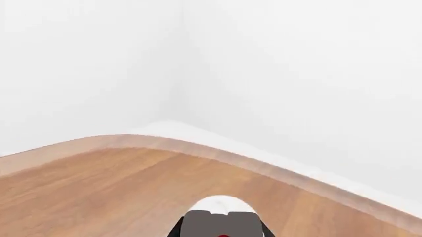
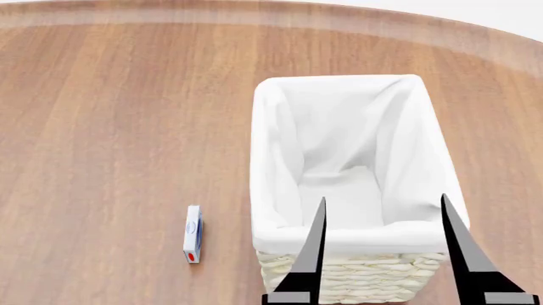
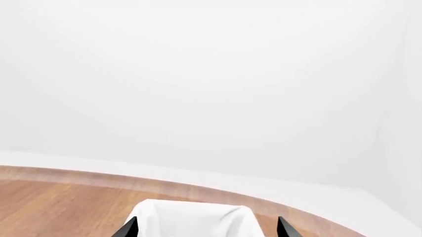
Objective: Pick up the ketchup, and put it in the basket.
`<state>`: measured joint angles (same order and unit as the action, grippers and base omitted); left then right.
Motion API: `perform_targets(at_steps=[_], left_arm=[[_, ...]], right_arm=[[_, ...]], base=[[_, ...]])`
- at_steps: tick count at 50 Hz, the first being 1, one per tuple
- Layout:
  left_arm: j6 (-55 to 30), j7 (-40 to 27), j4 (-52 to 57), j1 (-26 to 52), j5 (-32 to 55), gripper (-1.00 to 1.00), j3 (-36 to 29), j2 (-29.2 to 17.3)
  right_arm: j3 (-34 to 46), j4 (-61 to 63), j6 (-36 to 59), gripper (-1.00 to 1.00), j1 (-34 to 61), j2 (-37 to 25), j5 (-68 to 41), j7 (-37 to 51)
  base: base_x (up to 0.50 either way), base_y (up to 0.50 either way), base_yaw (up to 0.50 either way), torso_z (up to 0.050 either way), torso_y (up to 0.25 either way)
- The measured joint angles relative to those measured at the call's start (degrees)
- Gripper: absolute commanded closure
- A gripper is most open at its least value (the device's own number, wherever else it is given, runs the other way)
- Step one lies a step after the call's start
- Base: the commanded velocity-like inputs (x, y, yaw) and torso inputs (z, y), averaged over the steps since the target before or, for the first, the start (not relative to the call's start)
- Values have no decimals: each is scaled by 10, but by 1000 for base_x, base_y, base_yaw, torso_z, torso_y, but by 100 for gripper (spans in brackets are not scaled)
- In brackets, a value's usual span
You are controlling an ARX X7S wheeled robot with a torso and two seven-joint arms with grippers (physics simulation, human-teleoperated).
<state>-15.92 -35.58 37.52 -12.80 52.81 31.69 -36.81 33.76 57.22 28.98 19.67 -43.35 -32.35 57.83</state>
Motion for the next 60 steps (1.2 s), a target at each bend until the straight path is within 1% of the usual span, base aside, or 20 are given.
perform_targets(at_steps=[7, 14, 19, 23, 31, 37, 50, 60], left_arm=[[-46, -4, 30, 61, 29, 100, -55, -66], [-101, 5, 47, 163, 70, 100, -140, -127], [-140, 14, 48, 245, 98, 100, -201, -153], [-177, 23, 42, 318, 126, 100, -251, -164], [-252, 54, 25, 464, 171, 100, -348, -161], [-301, 76, 7, 551, 195, 100, -405, -149], [-409, 112, -48, 733, 264, 100, -488, -120], [-496, 169, -97, 869, 294, 100, -549, -94]], right_arm=[[1, 0, -2, -100, 1, -2, -1, 2], [3, 0, -4, -100, 2, -4, -2, 3], [4, 0, -5, -100, 3, -4, -2, 4], [6, 1, -5, -100, 5, -5, -3, 4], [9, 0, -6, -100, 7, -5, -4, 4], [11, 1, -7, -100, 9, -6, -6, 5], [17, 3, -6, -100, 14, -8, -8, 8], [22, 3, -6, -100, 19, -8, -10, 9]], base=[[0, 0, 0, 0, 0], [0, 0, 0, 0, 0], [0, 0, 0, 0, 0], [0, 0, 0, 0, 0], [0, 0, 0, 0, 0], [0, 0, 0, 0, 0], [0, 0, 0, 0, 0], [0, 0, 0, 0, 2]])
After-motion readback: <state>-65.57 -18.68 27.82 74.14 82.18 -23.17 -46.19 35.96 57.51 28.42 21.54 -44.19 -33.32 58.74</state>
